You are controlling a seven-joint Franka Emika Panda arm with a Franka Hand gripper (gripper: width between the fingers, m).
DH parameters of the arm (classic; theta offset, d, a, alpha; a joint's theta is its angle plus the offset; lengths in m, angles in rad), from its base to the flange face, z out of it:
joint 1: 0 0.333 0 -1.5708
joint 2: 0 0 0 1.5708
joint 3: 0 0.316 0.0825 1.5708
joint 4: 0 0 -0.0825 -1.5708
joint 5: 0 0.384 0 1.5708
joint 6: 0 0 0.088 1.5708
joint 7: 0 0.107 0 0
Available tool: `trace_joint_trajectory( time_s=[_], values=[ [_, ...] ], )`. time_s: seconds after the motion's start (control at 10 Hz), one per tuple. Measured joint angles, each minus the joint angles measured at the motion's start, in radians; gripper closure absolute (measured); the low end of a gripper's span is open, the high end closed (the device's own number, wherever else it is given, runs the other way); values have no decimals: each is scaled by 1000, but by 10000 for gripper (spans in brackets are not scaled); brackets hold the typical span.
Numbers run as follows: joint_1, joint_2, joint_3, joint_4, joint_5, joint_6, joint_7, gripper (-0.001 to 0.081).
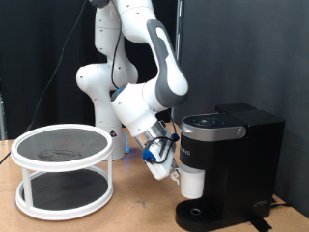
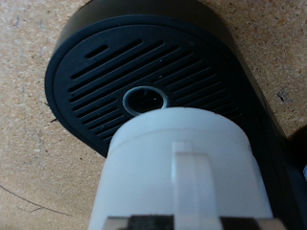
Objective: Make a cup of coffee with the keurig machine
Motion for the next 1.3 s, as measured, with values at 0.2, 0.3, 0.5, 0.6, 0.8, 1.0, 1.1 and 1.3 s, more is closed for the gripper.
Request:
trace_joint_trajectory(
  time_s=[0.2, 0.3, 0.5, 0.6, 0.8, 1.0, 1.1, 1.3],
  values=[
    [1, 35, 21, 18, 27, 24, -1, 806],
    [2, 51, 29, 27, 39, 31, -2, 806],
    [2, 74, 37, 40, 53, 39, -5, 806],
    [2, 82, 38, 43, 56, 41, -7, 806],
    [2, 84, 39, 43, 63, 42, -14, 806],
    [2, 84, 42, 43, 84, 48, -35, 806],
    [2, 84, 44, 43, 100, 52, -51, 806],
    [2, 84, 46, 43, 113, 53, -64, 541]
  ],
)
